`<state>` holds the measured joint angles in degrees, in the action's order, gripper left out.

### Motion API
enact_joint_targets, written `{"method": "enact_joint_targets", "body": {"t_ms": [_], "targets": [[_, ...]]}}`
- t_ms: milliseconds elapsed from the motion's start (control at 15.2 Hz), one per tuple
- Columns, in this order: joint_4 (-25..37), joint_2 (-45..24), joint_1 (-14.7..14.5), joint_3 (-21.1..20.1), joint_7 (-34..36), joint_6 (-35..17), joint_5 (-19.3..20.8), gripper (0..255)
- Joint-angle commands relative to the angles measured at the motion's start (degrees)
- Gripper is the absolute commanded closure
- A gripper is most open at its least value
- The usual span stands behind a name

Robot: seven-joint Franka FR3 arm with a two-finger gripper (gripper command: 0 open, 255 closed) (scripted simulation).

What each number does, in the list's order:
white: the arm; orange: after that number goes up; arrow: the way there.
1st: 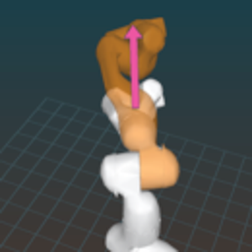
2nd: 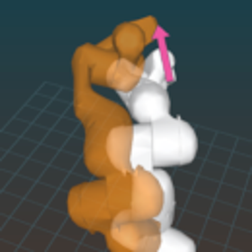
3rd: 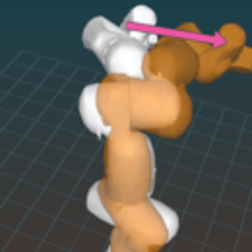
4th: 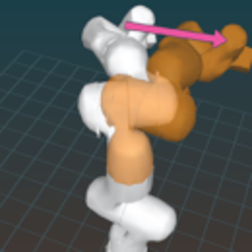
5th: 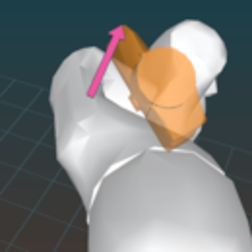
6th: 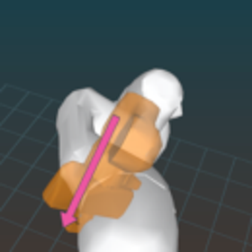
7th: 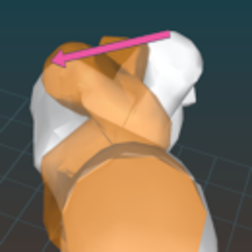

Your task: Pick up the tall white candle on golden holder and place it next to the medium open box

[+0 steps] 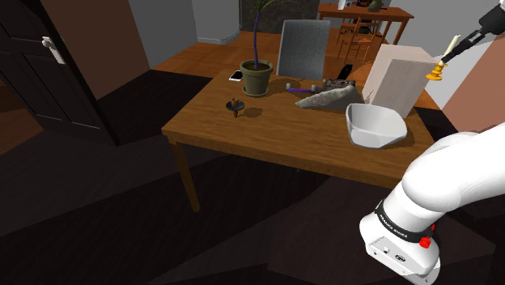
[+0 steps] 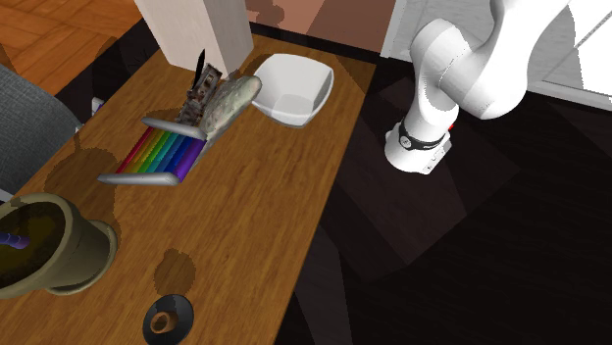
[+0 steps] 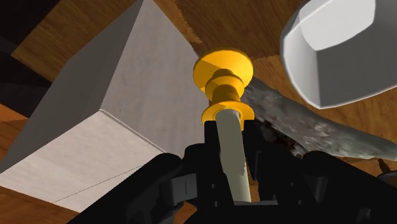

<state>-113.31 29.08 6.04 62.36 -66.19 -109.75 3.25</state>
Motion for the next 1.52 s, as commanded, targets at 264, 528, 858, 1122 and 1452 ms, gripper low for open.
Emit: {"method": "enact_joint_targets", "body": {"t_ms": [264,528,858,1122,1452], "targets": [[-4.33,0.11,-0.03,1.46,-1.08,-4.38,0.31,255],[-6.92,-0.03,-0.33,2.75,-1.91,-7.21,0.40,255],[-9.90,-0.43,-1.11,4.77,-3.09,-10.77,0.35,255],[-12.07,-0.93,-2.10,6.74,-4.14,-13.63,0.18,255],[-14.53,-1.72,-3.91,9.72,-5.59,-17.22,-0.21,255]]}}
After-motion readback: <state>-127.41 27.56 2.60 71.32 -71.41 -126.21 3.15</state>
